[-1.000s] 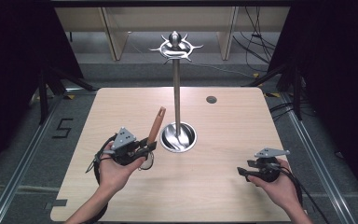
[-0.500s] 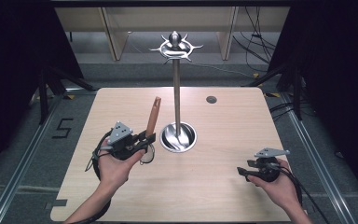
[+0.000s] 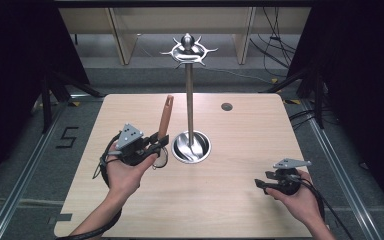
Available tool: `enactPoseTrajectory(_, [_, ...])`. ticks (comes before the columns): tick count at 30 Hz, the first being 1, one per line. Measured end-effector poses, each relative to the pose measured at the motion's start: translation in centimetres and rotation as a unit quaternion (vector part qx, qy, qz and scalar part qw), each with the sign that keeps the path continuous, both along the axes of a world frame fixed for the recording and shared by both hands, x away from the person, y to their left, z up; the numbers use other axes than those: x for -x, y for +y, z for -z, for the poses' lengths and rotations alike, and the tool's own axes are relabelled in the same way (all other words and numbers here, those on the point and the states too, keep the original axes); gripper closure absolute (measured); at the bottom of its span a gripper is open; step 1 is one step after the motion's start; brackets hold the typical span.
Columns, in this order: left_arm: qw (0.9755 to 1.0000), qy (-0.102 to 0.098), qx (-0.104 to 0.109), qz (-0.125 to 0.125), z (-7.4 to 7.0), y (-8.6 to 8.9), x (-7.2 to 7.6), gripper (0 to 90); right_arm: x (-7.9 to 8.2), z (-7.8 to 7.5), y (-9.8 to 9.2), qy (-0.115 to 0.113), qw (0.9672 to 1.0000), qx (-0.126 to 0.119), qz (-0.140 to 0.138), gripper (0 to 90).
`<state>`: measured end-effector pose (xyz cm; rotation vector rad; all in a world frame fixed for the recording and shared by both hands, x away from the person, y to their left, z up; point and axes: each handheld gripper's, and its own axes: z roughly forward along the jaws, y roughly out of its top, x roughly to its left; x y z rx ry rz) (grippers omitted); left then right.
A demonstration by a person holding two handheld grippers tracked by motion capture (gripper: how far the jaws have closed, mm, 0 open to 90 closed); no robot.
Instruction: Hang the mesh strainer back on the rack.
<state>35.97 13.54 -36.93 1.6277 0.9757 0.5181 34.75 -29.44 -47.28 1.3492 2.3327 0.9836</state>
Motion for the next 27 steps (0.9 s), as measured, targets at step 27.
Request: enactPoseTrajectory(27, [0.9994, -0.029, 0.020, -0.001, -2.0, -0.4, -0.1, 69.0, 0.1, -0.2, 0.2, 0.013, 0.9999, -0.007, 0.007, 44.7])
